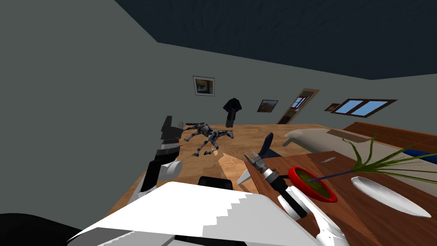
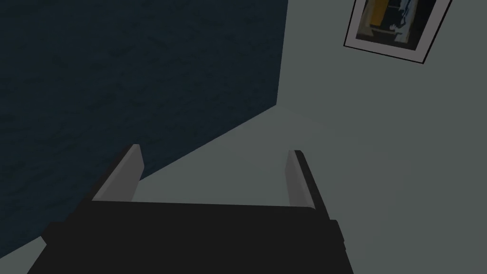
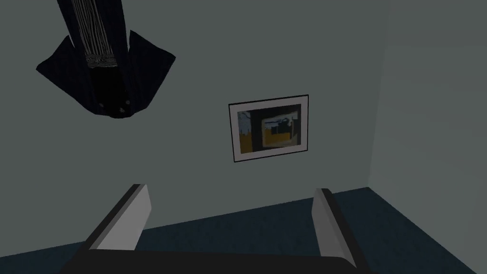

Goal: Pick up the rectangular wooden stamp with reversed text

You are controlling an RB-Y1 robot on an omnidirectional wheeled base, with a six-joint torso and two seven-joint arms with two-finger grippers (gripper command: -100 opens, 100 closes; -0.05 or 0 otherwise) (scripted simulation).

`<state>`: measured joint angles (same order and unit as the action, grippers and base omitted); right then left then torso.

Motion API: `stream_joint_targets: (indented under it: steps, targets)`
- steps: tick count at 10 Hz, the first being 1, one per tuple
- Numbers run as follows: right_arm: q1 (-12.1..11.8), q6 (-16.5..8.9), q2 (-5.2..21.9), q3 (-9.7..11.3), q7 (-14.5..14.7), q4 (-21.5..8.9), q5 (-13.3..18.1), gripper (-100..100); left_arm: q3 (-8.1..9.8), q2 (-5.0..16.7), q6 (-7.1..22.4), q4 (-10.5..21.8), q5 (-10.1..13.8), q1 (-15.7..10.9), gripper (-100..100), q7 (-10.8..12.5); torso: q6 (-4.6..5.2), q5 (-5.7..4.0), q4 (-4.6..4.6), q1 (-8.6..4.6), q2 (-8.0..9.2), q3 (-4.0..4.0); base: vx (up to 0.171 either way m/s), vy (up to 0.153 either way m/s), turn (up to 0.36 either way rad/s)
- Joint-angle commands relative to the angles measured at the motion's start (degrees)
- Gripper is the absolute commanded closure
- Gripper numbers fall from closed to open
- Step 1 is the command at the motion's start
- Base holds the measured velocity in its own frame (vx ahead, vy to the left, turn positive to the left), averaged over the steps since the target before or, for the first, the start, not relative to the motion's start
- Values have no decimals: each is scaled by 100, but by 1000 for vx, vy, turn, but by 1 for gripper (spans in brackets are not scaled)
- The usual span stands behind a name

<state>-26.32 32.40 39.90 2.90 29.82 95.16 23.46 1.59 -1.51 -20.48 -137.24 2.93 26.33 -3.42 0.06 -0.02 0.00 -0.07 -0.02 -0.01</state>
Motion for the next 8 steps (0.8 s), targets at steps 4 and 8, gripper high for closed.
stream_joint_targets:
  steps: [4, 8]
  targets:
    - [2, 194, 603, 411, 508, -872, 627, -100, 0, 0, 0, 0, 0, -1, 0, 0, -4, 0, 0, -1, 1, 0, -9, -2, 224]
    - [-1, 272, 999, 709, 814, -1449, 1172, -100, 0, 0, 0, 0, 0, 0, 0, 0, 1, 0, 0, 0, 1, 0, -8, -4, 150]
